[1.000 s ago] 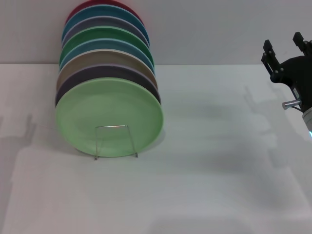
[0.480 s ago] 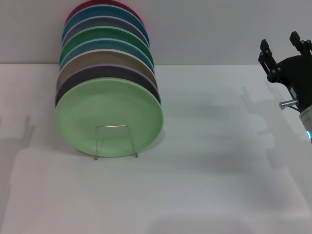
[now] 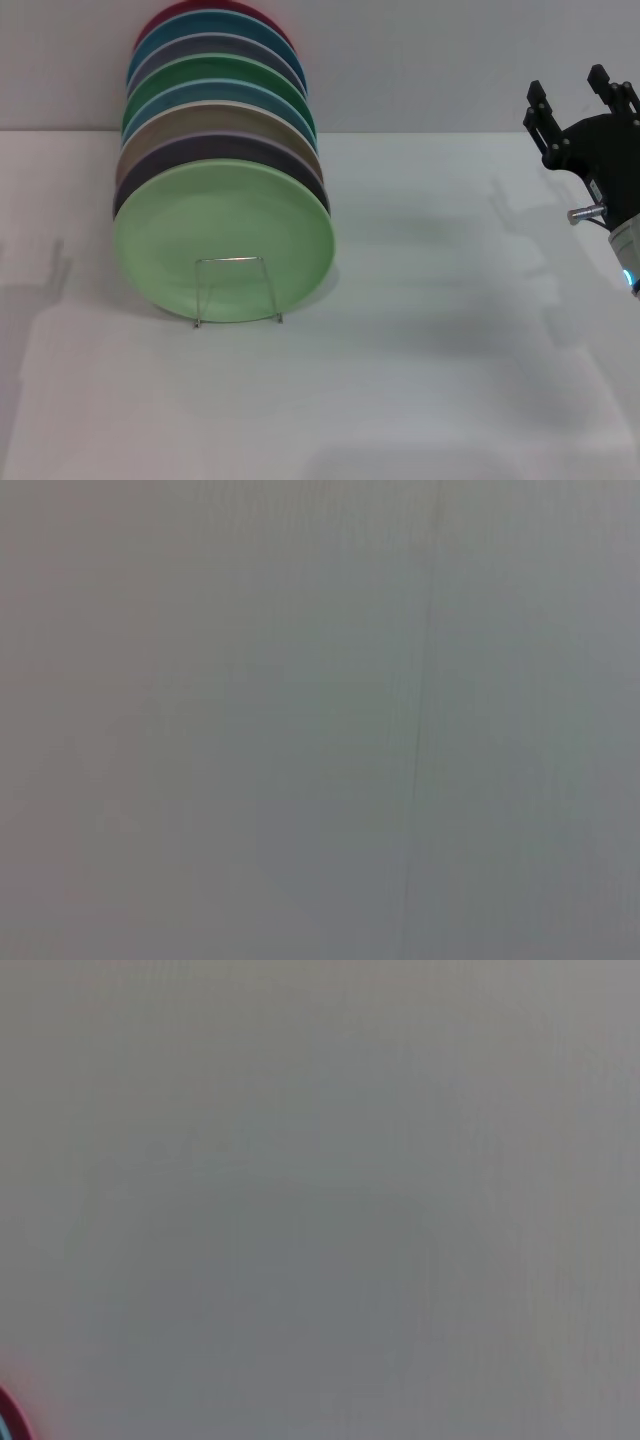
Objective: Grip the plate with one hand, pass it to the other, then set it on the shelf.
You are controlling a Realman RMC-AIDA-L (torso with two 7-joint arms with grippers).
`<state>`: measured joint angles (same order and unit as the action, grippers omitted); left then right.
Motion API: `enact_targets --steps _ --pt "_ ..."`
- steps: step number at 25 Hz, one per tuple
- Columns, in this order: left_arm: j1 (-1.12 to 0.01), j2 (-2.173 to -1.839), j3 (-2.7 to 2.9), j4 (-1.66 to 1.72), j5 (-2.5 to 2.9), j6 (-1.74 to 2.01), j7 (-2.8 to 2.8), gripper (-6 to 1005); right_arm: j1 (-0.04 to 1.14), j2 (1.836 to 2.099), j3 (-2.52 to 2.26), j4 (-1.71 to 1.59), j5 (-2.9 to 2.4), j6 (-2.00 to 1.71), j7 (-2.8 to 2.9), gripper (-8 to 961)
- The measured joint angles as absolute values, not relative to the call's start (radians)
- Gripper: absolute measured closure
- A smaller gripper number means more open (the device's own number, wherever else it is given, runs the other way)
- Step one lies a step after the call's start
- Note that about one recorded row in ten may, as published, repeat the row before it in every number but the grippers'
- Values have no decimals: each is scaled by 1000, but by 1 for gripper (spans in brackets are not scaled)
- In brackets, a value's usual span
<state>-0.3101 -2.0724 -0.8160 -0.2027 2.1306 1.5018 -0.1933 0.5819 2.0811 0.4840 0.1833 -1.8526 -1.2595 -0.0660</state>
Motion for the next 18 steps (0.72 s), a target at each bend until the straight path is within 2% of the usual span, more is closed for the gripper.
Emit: enact_targets --steps 18 --pt "-311 -2074 -816 -208 2131 1513 -193 244 577 2082 488 177 -1846 -1259 -67 271"
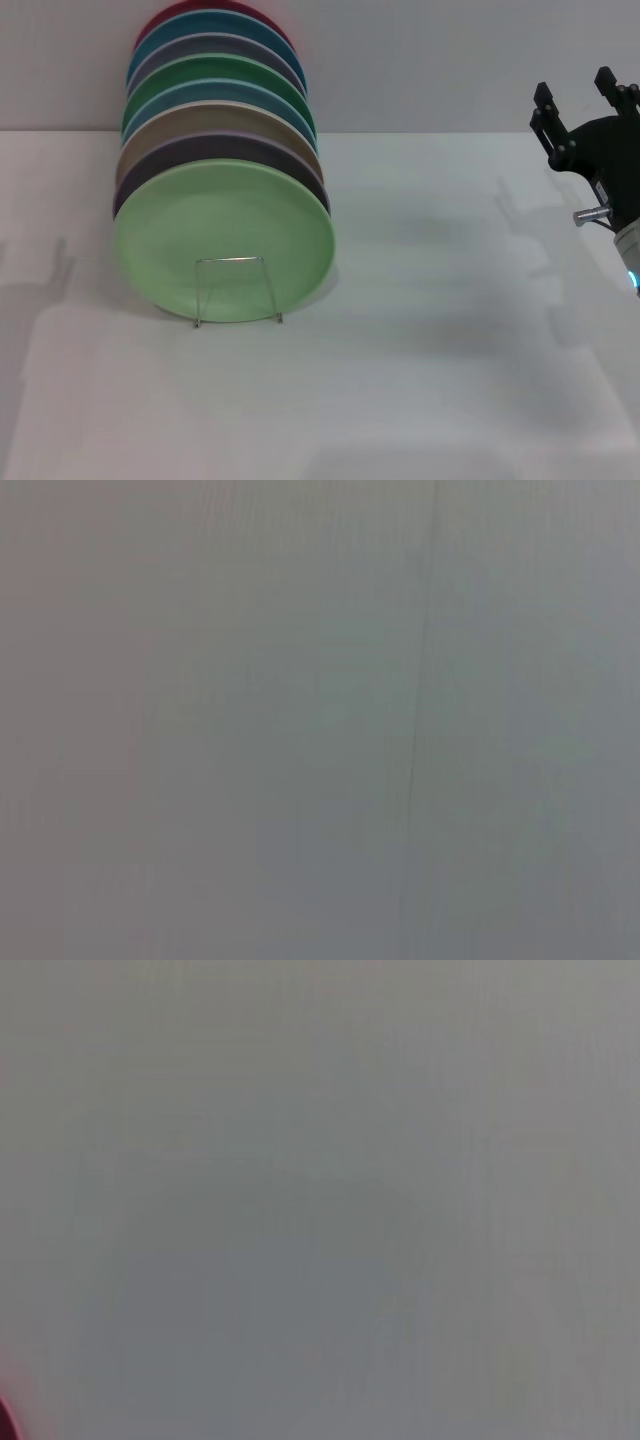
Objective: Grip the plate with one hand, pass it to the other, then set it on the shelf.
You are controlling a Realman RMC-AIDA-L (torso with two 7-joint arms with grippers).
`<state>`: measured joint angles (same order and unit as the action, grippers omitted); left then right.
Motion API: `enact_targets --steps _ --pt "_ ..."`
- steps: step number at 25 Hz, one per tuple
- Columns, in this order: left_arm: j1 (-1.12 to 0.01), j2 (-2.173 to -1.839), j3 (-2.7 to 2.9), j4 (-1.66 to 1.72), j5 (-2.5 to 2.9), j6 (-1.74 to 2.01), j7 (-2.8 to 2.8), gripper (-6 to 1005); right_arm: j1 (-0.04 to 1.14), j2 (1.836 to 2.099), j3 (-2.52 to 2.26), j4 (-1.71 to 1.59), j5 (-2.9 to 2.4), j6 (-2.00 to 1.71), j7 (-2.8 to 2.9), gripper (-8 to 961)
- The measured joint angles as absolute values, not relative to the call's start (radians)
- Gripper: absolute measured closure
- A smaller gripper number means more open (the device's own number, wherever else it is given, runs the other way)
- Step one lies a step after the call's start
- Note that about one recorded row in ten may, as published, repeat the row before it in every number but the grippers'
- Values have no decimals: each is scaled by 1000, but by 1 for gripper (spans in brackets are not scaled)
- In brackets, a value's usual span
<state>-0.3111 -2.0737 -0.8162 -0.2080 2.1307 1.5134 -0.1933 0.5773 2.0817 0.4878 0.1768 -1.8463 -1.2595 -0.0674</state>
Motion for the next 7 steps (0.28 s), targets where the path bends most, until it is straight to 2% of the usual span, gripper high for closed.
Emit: enact_targets --steps 7 --pt "-312 -2072 -819 -207 2131 1515 -193 244 579 2082 488 177 -1845 -1252 -67 271"
